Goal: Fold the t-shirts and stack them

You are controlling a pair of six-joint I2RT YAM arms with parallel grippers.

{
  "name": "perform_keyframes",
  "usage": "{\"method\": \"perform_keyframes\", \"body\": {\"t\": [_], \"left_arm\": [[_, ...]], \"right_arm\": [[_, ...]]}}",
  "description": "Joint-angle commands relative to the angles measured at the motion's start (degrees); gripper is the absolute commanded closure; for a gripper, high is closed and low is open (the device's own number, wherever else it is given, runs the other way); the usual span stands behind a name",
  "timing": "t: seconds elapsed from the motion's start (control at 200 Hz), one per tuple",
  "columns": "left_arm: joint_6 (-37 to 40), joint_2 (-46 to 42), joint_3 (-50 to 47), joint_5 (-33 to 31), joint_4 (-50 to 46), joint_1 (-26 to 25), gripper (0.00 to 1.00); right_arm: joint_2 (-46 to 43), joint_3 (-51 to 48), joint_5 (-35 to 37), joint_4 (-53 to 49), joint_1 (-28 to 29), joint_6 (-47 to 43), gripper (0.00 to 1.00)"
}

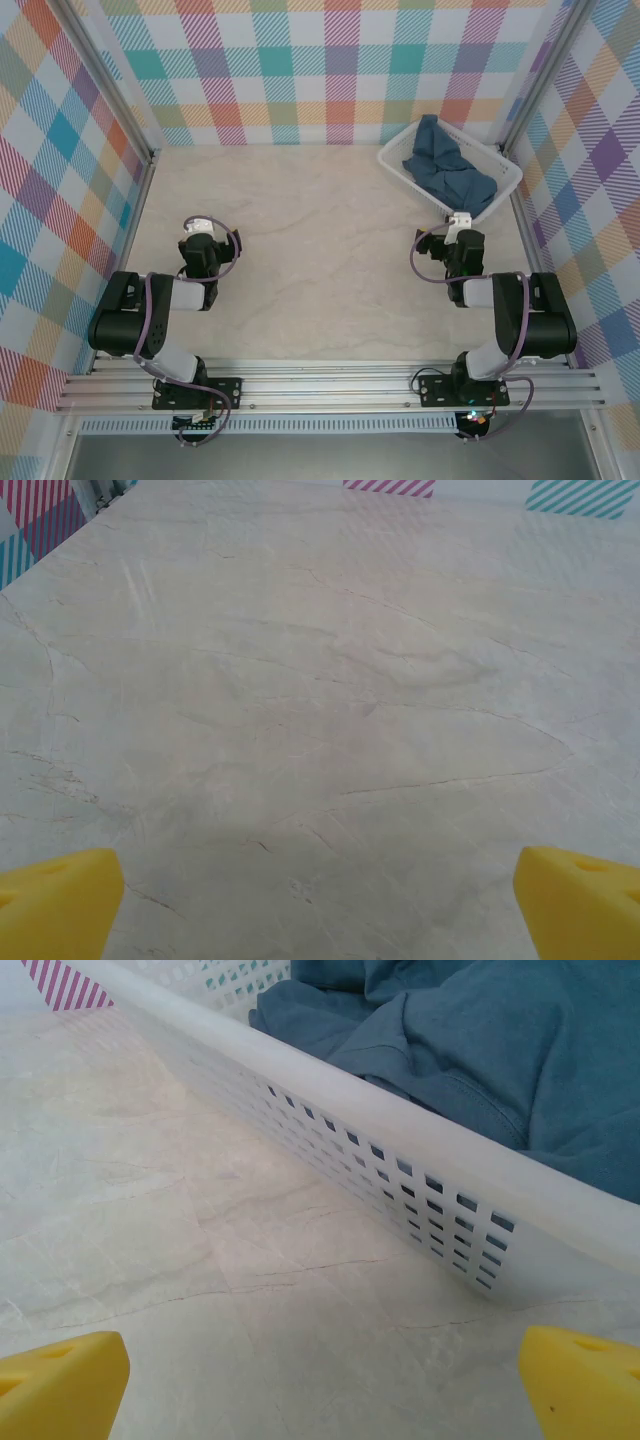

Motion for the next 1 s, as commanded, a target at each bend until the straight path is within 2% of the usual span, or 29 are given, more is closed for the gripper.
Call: {"method": "perform_keyframes", "body": {"t": [0.0,0.59,0.66,0.73,0.815,0.855,0.885,0.925,0.94,0.965,0.985,1.0], "left_arm": [[1.13,0.11,0.2,0.81,0.27,-0.04,0.0],[1.06,0.06,0.08,0.84,0.28,-0.05,0.0],[0.76,-0.68,-1.47,0.38,2.54,-0.02,0.0],[0.71,-4.91,-3.9,-2.78,3.98,-0.82,0.0],[2.42,-16.3,-3.6,-8.42,-4.37,-3.97,0.0],[2.98,-21.6,-2.72,-8.85,-7.14,-4.91,0.0],[3.2,-24.97,-1.42,-9.08,-8.21,-5.44,0.0],[2.05,-28.51,1.71,-9.88,-10.76,-5.69,0.0],[0.23,-29.9,3.72,-10.88,-12.96,-5.75,0.0],[-4.91,-31.94,8.48,-12.79,-23.0,-5.58,0.0],[-10.86,-32.81,13.35,-14.4,-30.5,-4.99,0.0],[-15.04,-32.93,17.29,-15.57,-40.0,-4.47,0.0]], "right_arm": [[0.39,0.92,-0.91,1.22,-0.18,-0.67,0.0],[0.39,0.79,-0.96,1.36,-0.16,-0.61,0.0],[-1.98,-0.35,0.76,2.18,0.17,-0.52,0.0],[-10.13,0.49,5.81,-5.92,1.46,-0.33,0.0],[-22.7,4.04,11.53,-17.11,4.2,0.66,0.0],[-26.59,9.78,15.05,-26.11,5.31,4.13,0.0],[-27.53,17.2,16.81,-37.37,5.29,8.99,0.0],[-26.28,27.69,12.51,-51.14,4.09,12.29,0.0],[-25.33,31.5,9.5,-55.77,3.49,12.99,0.0],[-23.34,37.3,7.29,-62.74,2.85,16.24,0.0],[-21.71,41.19,9.01,-67.56,2.81,20.62,0.0],[-20.48,43.61,11.52,-70.76,2.72,25.17,0.0]]}}
